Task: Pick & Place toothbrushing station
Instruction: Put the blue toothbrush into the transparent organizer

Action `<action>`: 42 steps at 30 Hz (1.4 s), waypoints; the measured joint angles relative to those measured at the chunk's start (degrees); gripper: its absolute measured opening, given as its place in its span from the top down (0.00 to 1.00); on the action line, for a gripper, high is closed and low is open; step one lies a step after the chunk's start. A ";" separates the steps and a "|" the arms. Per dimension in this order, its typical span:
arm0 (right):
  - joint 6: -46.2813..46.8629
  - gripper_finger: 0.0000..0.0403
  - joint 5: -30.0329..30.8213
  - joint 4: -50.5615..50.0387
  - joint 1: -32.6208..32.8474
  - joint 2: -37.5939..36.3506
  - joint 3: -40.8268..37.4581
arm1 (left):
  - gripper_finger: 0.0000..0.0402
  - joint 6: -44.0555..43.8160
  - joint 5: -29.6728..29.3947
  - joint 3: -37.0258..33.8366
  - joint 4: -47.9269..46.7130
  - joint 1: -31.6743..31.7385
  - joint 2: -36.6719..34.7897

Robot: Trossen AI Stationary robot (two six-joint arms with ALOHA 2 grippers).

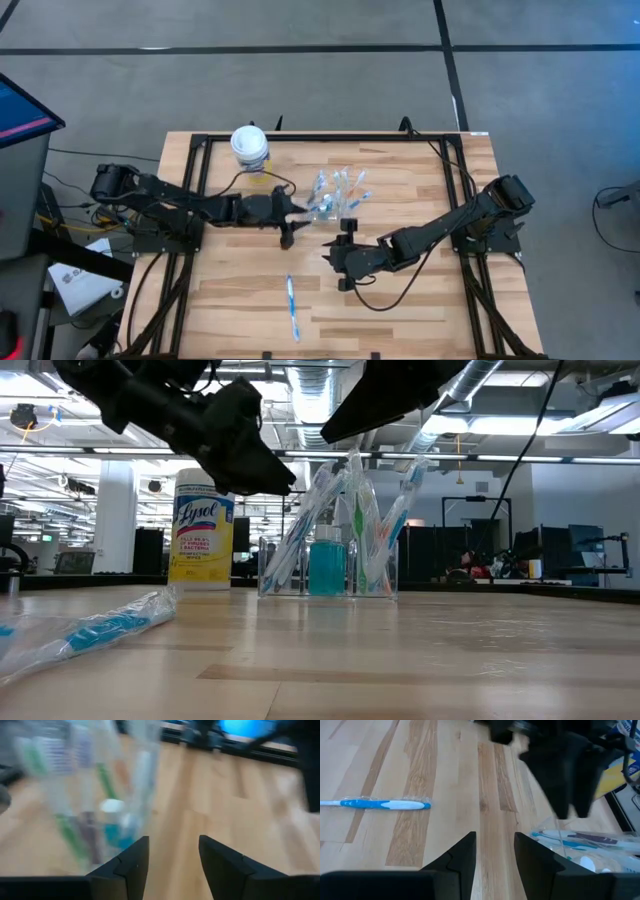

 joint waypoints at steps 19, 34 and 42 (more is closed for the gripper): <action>0.00 0.69 0.01 0.11 0.70 -0.21 0.00 | 0.61 -0.05 1.01 0.00 -0.05 -23.26 0.00; -0.42 0.70 0.02 -3.39 0.99 -0.35 2.54 | 0.61 -0.29 1.14 1.73 8.22 -31.23 9.35; -0.35 0.70 0.03 -11.89 3.01 -0.37 5.74 | 0.61 -0.02 4.00 10.58 3.79 -33.66 18.09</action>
